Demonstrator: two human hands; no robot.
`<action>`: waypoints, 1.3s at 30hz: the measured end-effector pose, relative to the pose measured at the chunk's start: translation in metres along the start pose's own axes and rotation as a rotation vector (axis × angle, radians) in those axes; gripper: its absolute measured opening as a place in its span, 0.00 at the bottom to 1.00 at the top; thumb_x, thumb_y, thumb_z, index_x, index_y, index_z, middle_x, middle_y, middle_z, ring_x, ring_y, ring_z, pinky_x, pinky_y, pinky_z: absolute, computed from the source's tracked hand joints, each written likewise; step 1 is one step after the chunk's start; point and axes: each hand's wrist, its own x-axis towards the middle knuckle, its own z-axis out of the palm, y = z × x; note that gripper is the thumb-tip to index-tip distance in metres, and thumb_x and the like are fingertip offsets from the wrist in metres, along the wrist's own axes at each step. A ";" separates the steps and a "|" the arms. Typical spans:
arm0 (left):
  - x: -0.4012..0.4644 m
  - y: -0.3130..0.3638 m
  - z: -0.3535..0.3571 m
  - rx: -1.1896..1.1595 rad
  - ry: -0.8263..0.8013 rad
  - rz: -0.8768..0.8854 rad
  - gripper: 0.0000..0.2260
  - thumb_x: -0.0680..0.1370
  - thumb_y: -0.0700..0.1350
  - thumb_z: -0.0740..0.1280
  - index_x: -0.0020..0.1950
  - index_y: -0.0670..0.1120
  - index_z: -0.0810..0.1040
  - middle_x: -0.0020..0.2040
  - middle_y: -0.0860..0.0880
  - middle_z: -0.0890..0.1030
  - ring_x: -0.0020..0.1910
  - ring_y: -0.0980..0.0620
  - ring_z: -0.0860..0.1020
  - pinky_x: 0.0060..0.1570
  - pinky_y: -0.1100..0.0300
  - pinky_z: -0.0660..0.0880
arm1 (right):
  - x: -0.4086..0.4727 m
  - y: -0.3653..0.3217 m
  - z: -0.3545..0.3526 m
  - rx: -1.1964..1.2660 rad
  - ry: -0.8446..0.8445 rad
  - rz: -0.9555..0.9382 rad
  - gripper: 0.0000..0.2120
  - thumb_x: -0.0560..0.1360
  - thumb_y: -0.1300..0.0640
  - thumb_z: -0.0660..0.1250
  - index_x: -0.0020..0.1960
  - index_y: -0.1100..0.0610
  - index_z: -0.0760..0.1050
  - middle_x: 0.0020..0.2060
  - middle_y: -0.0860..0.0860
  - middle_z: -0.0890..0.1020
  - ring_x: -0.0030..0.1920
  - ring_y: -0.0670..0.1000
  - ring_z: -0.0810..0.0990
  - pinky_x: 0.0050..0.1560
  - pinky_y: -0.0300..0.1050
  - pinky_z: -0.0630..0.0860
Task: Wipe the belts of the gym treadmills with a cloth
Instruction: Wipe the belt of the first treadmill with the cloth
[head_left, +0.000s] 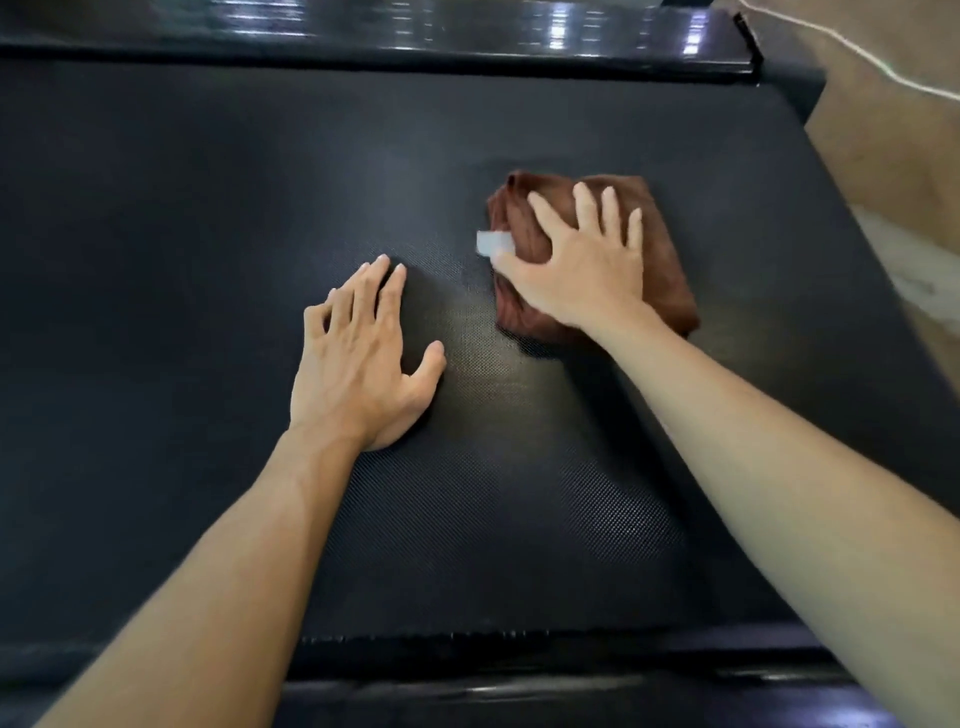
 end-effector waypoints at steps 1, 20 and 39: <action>0.001 0.000 -0.001 0.002 -0.002 -0.001 0.39 0.77 0.66 0.46 0.83 0.45 0.55 0.83 0.48 0.54 0.82 0.49 0.53 0.74 0.48 0.57 | 0.015 -0.006 -0.003 0.004 0.013 0.070 0.43 0.75 0.22 0.49 0.84 0.40 0.52 0.84 0.57 0.48 0.83 0.62 0.42 0.80 0.66 0.38; 0.008 0.004 -0.012 -0.078 -0.100 -0.081 0.38 0.76 0.65 0.53 0.83 0.50 0.54 0.84 0.51 0.52 0.83 0.50 0.50 0.75 0.46 0.59 | 0.025 -0.030 0.005 -0.025 0.020 0.108 0.39 0.79 0.28 0.45 0.85 0.44 0.50 0.84 0.58 0.47 0.83 0.64 0.42 0.79 0.70 0.39; 0.006 0.002 -0.016 -0.091 -0.136 -0.098 0.38 0.75 0.62 0.58 0.83 0.48 0.56 0.83 0.49 0.54 0.82 0.49 0.53 0.73 0.45 0.60 | -0.043 -0.014 0.001 0.003 0.042 -0.220 0.36 0.77 0.34 0.58 0.83 0.42 0.58 0.84 0.54 0.53 0.84 0.60 0.48 0.81 0.65 0.45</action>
